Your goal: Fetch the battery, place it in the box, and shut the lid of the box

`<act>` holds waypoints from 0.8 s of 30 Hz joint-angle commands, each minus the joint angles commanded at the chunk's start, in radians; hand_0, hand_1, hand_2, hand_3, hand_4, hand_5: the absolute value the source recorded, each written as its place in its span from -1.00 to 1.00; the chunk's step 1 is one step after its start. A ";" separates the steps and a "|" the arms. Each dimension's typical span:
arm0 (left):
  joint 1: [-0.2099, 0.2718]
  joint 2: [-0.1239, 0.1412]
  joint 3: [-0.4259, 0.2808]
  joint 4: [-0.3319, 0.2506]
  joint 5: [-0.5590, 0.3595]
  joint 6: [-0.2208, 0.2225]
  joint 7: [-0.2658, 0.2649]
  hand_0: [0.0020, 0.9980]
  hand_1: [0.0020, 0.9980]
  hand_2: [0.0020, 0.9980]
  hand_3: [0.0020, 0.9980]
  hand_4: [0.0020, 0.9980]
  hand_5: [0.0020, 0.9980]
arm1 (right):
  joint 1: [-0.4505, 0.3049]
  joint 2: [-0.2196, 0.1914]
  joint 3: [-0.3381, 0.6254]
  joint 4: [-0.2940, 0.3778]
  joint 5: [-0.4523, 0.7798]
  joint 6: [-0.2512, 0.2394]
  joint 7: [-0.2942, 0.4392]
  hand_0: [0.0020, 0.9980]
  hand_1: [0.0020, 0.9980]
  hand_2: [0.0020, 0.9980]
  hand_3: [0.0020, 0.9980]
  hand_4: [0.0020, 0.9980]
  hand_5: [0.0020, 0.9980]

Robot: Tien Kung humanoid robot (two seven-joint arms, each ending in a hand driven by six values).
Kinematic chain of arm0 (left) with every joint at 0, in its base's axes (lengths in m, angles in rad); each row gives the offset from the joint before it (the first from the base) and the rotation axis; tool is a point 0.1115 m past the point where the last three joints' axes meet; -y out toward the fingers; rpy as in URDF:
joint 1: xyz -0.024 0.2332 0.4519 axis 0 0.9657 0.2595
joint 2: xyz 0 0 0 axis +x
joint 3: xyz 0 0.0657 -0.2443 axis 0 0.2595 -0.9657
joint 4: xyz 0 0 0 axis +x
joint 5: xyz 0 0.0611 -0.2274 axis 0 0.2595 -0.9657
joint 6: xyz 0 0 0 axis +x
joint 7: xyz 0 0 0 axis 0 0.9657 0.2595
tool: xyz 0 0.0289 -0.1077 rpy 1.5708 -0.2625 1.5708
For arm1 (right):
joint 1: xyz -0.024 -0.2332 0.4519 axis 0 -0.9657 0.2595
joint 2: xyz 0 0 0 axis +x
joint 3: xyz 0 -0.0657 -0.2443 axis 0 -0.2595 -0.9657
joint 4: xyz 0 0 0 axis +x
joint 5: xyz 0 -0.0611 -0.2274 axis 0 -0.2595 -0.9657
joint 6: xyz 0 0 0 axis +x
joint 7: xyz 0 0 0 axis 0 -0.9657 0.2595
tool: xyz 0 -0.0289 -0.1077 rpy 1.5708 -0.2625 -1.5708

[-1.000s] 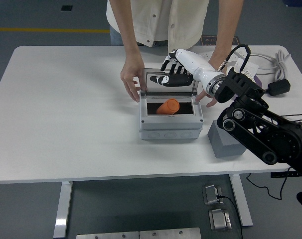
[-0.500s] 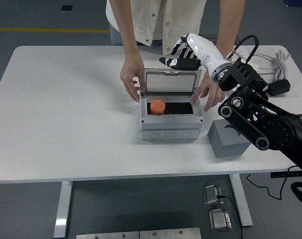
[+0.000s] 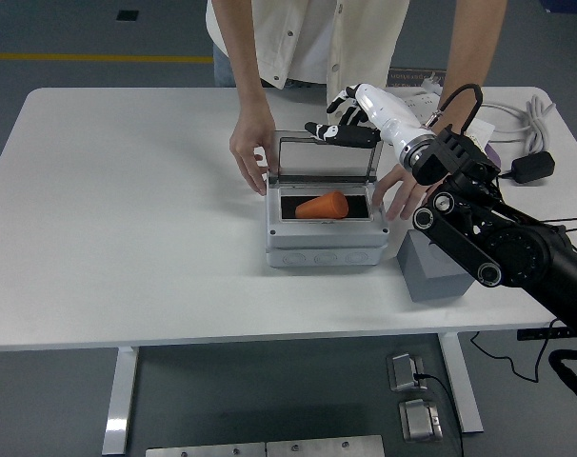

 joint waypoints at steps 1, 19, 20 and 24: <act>0.000 0.000 0.000 0.000 -0.001 0.000 0.000 -0.14 0.13 0.04 -0.03 -0.74 -1.00 | 0.000 0.000 0.000 0.000 0.000 0.000 -0.001 0.60 0.39 0.32 0.30 0.81 0.48; 0.000 -0.001 0.004 0.000 -0.002 -0.001 0.000 -0.14 0.13 0.04 -0.03 -0.74 -1.00 | -0.006 0.004 -0.037 -0.005 0.014 0.007 -0.012 0.62 0.39 0.34 0.28 0.81 0.50; 0.000 -0.002 0.004 0.000 -0.002 -0.001 0.000 -0.14 0.13 0.04 -0.03 -0.74 -1.00 | -0.009 0.003 -0.045 -0.005 0.017 0.007 -0.012 0.62 0.39 0.34 0.28 0.81 0.50; -0.001 -0.003 0.005 0.000 -0.003 -0.001 0.000 -0.14 0.13 0.04 -0.03 -0.74 -1.00 | -0.020 -0.001 -0.068 0.004 0.021 0.010 -0.017 0.57 0.38 0.34 0.29 0.82 0.52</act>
